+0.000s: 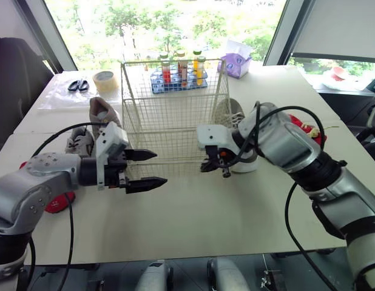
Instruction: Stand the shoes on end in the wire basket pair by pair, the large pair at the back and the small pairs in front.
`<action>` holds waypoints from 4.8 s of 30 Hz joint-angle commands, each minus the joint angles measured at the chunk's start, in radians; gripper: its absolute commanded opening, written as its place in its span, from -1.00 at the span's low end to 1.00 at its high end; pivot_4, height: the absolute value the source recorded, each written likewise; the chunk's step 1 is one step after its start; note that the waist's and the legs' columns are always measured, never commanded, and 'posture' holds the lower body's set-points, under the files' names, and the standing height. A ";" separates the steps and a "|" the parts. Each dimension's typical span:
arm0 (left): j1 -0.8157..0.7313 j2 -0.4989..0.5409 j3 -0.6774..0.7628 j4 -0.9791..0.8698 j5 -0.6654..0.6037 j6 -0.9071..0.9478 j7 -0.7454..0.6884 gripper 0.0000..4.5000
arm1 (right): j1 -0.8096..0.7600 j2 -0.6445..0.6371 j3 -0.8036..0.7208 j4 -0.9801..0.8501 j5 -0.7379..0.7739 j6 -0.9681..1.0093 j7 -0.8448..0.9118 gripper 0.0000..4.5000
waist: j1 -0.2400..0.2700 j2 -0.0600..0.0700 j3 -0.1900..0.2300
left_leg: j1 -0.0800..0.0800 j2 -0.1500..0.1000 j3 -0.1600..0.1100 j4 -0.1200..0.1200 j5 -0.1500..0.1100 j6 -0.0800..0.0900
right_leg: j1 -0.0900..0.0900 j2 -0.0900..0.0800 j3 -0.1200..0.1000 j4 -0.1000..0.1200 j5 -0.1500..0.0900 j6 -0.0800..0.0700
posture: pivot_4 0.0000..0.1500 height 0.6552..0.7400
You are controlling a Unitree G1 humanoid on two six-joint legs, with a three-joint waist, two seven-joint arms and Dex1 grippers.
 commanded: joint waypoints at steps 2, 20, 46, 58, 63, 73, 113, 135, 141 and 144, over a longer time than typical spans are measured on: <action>-0.020 0.020 0.037 -0.016 -0.021 -0.003 -0.011 1.00 | 0.029 0.012 -0.008 -0.044 0.050 -0.016 -0.001 -0.85 | -0.001 0.000 0.000 | 0.000 0.000 0.000 0.000 0.000 0.000 | 0.000 0.000 0.000 0.000 0.000 0.000 | 1.00 1.00; -0.055 -0.004 0.095 0.018 -0.129 0.029 -0.001 1.00 | -0.107 -0.029 -0.451 -0.220 0.309 0.378 -0.183 0.99 | 0.006 0.000 0.000 | 0.000 0.000 -0.001 0.000 -0.001 0.001 | 0.001 -0.001 0.000 0.000 0.000 0.000 | 1.00 1.00; -0.193 -0.040 0.006 -0.031 -0.271 0.132 0.171 1.00 | 0.931 0.488 -1.090 -0.628 0.427 -0.015 -0.982 0.99 | -0.014 -0.001 -0.005 | 0.019 0.002 0.002 -0.003 -0.001 0.003 | 0.015 0.007 0.006 0.005 -0.001 0.000 | 1.00 1.00; -0.125 -0.044 -0.017 -0.058 -0.216 0.116 0.154 1.00 | 0.893 0.437 -0.890 -0.438 0.362 -0.160 -1.081 0.99 | 0.001 -0.001 -0.005 | 0.020 0.001 0.001 -0.003 -0.001 0.003 | 0.017 0.007 0.006 0.003 -0.001 0.000 | 1.00 1.00; -0.107 -0.057 -0.016 -0.073 -0.208 0.112 0.170 1.00 | 0.831 0.418 -0.858 -0.291 0.304 -0.266 -1.130 0.99 | 0.001 -0.001 -0.005 | 0.020 0.002 0.001 -0.003 -0.001 0.003 | 0.017 0.007 0.005 0.002 -0.001 0.000 | 1.00 1.00; -0.090 -0.069 -0.014 -0.072 -0.191 0.099 0.184 1.00 | 0.778 0.415 -0.818 -0.158 0.303 -0.317 -1.157 0.99 | 0.001 -0.001 -0.005 | 0.019 0.001 0.000 -0.003 -0.001 0.003 | 0.017 0.007 0.005 0.002 -0.001 0.000 | 1.00 1.00; -0.447 -0.079 0.185 0.435 -0.248 0.080 0.130 1.00 | 0.077 -0.036 -0.887 0.034 0.242 -0.670 -1.069 -0.87 | -0.006 0.005 0.007 | 0.017 0.001 0.002 -0.002 -0.001 0.004 | 0.015 0.007 0.005 0.002 -0.001 0.000 | 1.00 1.00; -0.886 -0.028 0.146 0.974 -0.027 0.044 -0.121 1.00 | -0.112 -0.067 -0.632 0.120 0.341 -0.926 -0.420 -0.87 | -0.023 0.001 0.012 | -0.001 -0.002 0.001 0.000 0.001 0.000 | -0.002 0.002 0.001 0.003 -0.001 0.001 | 1.00 1.00; -0.950 -0.041 0.097 1.073 0.060 0.021 -0.226 1.00 | -0.126 -0.082 -0.616 0.139 0.322 -0.974 -0.337 -0.87 | -0.026 0.001 0.012 | -0.001 -0.002 0.001 0.000 0.001 0.000 | -0.003 0.002 0.001 0.004 -0.001 0.001 | 1.00 1.00; -0.969 -0.037 0.056 1.086 0.098 0.020 -0.309 1.00 | -0.120 -0.091 -0.602 0.136 0.312 -1.008 -0.293 -0.87 | -0.026 0.001 0.012 | -0.001 -0.002 0.002 0.000 0.001 0.000 | -0.003 0.002 0.001 0.005 -0.001 0.001 | 1.00 1.00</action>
